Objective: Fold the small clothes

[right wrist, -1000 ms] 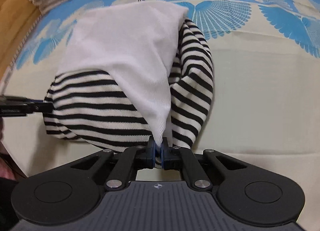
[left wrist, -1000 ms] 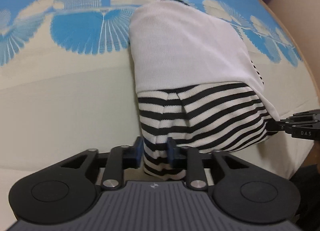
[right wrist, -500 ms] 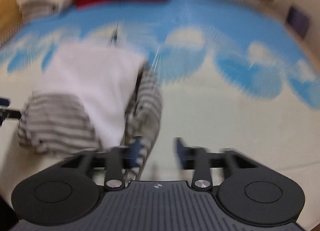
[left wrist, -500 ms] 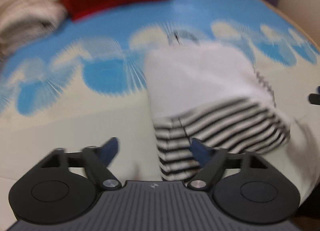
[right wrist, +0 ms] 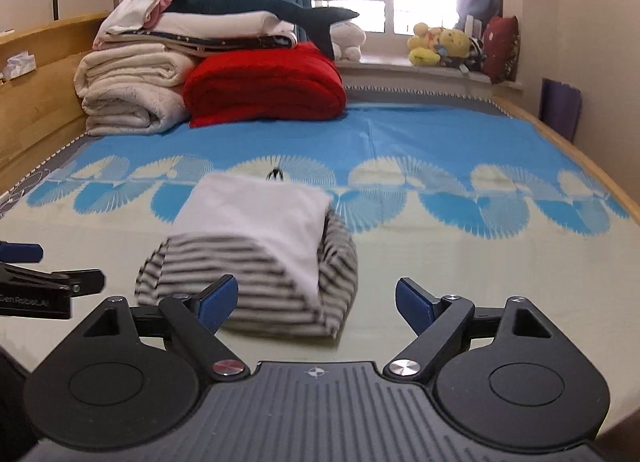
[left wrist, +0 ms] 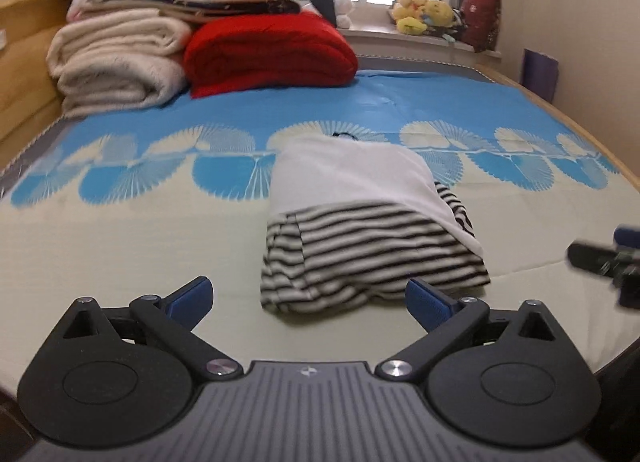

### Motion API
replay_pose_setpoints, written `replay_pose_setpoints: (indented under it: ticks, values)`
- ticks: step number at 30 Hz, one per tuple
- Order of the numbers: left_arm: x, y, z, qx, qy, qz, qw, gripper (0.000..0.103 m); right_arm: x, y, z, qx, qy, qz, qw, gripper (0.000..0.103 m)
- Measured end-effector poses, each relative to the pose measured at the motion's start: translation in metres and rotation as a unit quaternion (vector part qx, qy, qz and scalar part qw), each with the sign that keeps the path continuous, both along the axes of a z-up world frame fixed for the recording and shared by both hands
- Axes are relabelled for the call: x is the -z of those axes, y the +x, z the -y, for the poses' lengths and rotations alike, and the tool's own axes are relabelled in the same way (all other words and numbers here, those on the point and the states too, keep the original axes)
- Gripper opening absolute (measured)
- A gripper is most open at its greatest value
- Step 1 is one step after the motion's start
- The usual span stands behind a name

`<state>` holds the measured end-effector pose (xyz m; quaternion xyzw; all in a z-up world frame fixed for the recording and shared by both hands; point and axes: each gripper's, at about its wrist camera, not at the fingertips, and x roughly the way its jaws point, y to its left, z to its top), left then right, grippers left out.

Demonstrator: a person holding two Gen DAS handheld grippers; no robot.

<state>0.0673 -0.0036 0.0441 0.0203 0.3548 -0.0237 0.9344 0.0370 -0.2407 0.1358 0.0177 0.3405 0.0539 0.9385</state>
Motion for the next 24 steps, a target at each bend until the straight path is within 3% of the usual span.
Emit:
replay_pose_setpoints:
  ticks: [6,24]
  values:
    - [0.008,-0.004,0.008,-0.018,-0.011,-0.010,0.9997,0.102,0.012,-0.006,-0.021,-0.004,-0.032,-0.023,0.999,0.087]
    - [0.019,0.006,0.009,-0.013,-0.027,-0.023,0.9993,0.102,0.029,0.016,-0.045,0.006,-0.012,-0.056,0.998,0.086]
